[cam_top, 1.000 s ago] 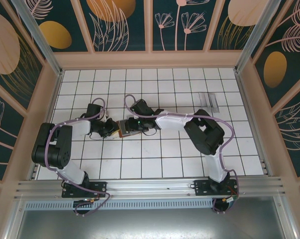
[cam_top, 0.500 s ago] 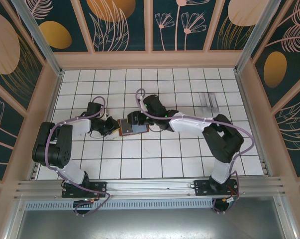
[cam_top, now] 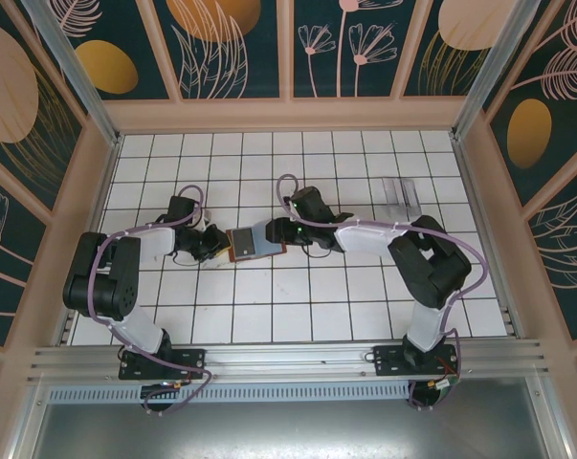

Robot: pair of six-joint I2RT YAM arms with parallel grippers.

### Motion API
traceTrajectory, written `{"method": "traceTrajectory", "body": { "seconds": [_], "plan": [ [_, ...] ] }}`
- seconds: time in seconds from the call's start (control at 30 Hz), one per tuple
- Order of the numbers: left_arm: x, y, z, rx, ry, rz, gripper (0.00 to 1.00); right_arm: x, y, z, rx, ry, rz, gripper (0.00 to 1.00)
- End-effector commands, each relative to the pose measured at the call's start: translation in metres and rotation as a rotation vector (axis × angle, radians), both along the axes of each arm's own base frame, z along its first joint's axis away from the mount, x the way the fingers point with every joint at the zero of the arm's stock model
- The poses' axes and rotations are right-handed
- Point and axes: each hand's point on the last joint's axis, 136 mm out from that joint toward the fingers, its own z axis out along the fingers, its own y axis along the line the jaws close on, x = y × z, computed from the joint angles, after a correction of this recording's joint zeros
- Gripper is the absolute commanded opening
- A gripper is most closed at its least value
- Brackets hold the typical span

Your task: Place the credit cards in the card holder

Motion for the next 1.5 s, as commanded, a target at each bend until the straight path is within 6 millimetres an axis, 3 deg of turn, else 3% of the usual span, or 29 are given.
{"method": "traceTrajectory", "body": {
  "seconds": [0.0,0.2,0.37,0.43,0.5,0.57,0.7,0.83,0.9,1.0,1.2,1.33,1.37,1.47],
  "plan": [
    [0.000,-0.004,0.001,-0.002,0.006,-0.033,0.17,-0.006,0.012,-0.006,0.032,0.034,0.025,0.53],
    [0.003,-0.006,0.002,-0.014,0.010,-0.029,0.18,-0.008,0.015,-0.021,0.027,0.068,0.034,0.54],
    [0.006,-0.007,0.008,-0.026,0.000,-0.019,0.19,-0.009,0.034,0.000,0.086,0.022,0.116,0.52],
    [0.007,-0.016,0.018,-0.164,0.007,-0.005,0.18,-0.011,0.044,0.010,0.086,-0.018,0.177,0.52],
    [0.014,-0.007,0.031,-0.271,-0.014,0.088,0.18,-0.015,0.053,0.011,0.057,-0.055,0.253,0.52],
    [0.026,0.007,0.047,-0.242,-0.079,0.127,0.19,-0.019,0.063,0.008,0.050,-0.071,0.315,0.52],
    [0.032,0.010,0.074,-0.248,-0.123,0.096,0.21,-0.028,0.086,0.012,0.118,-0.072,0.399,0.52],
    [0.033,0.016,0.078,-0.253,-0.126,0.124,0.22,-0.039,0.104,0.015,0.149,-0.061,0.470,0.51],
    [0.033,0.020,0.075,-0.227,-0.131,0.142,0.24,-0.040,0.101,0.020,0.145,-0.083,0.484,0.52],
    [0.034,0.027,0.065,-0.161,-0.122,0.146,0.26,-0.010,0.067,0.032,-0.027,-0.256,0.394,0.54],
    [0.042,0.035,0.080,-0.011,-0.222,0.126,0.27,0.058,-0.031,0.122,-0.090,-0.512,0.126,0.58],
    [0.044,0.021,0.084,0.092,-0.259,0.068,0.27,0.099,-0.127,0.156,-0.312,-0.615,-0.232,0.67],
    [0.044,0.015,0.084,0.096,-0.263,0.055,0.27,0.111,-0.167,0.162,-0.386,-0.612,-0.360,0.68],
    [0.043,0.007,0.085,0.127,-0.272,0.022,0.27,0.118,-0.247,0.166,-0.510,-0.540,-0.624,0.78]
  ]
}}
